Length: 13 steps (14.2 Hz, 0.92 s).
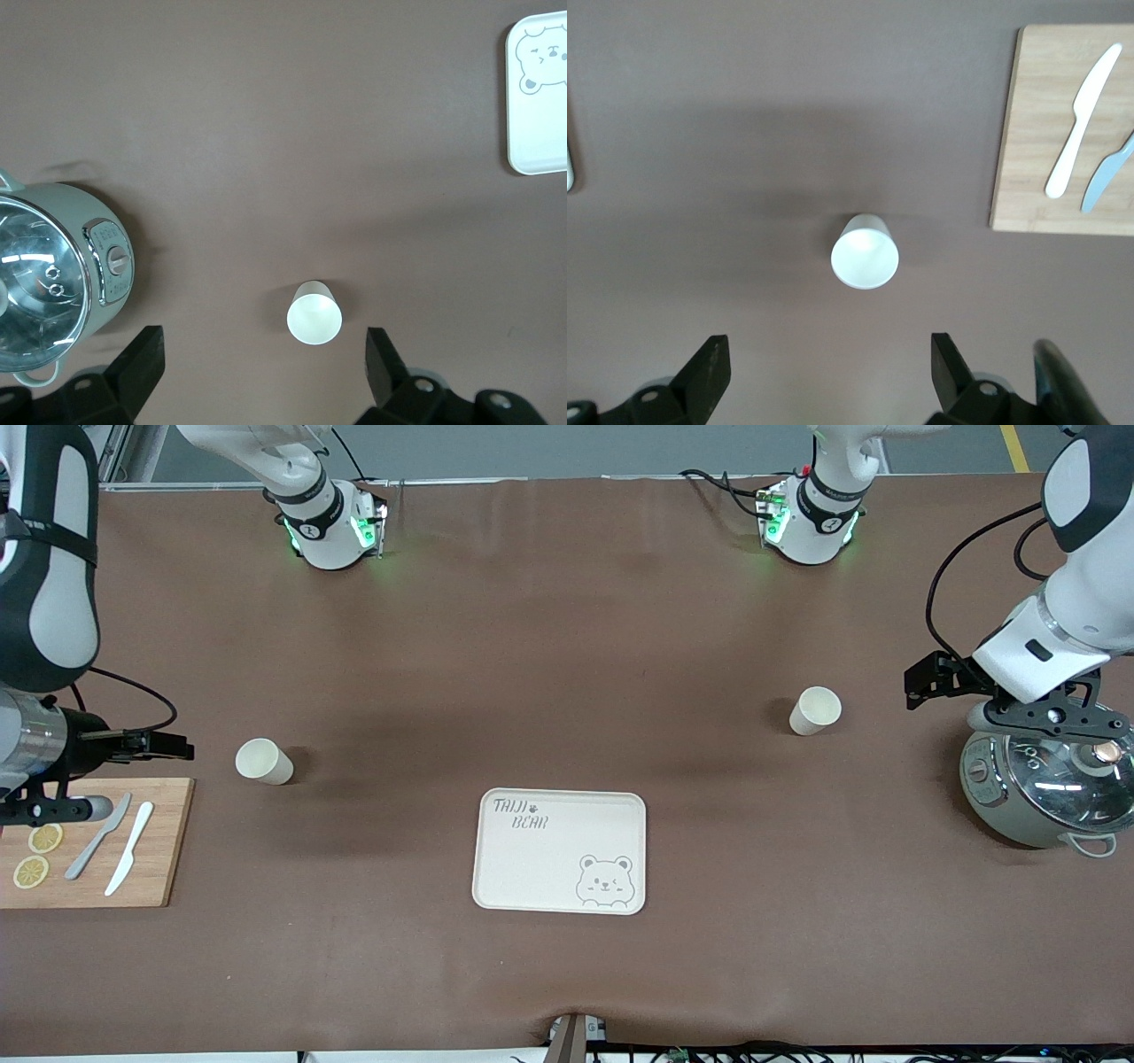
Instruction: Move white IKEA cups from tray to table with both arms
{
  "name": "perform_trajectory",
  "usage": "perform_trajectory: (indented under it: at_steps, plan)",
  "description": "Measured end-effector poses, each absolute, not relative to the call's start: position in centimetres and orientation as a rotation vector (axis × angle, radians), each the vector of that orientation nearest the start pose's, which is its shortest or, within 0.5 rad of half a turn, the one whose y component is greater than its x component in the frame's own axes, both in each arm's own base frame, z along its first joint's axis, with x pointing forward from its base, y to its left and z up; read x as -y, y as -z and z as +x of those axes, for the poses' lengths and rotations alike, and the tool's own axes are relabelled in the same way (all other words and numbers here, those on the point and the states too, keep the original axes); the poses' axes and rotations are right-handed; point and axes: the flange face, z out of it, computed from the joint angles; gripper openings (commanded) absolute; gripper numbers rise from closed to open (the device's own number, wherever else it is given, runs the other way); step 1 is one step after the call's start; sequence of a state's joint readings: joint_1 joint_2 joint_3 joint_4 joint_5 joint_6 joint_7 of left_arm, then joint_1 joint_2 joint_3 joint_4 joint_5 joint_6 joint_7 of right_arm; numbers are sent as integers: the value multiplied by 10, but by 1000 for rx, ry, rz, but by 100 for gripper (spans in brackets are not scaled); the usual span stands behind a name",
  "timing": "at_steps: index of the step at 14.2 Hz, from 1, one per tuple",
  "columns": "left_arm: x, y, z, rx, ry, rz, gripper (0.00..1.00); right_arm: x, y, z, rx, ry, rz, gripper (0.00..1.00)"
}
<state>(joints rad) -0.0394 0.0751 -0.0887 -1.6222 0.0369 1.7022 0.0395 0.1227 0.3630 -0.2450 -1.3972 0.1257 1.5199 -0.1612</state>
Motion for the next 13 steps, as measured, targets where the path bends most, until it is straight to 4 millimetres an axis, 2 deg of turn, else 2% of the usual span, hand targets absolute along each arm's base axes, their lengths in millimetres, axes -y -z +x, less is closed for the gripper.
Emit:
perform_trajectory:
  at_steps: [6,8,13]
  plan:
    - [70,-569,582,-204,10,-3105,100,32,-521,624,81,-364,-3023,100]
    - [69,-568,580,-203,-14,-3104,100,34,-542,624,80,-319,-3030,100]
    - [69,-566,578,-202,-46,-3103,100,36,-602,606,85,-273,-3029,100]
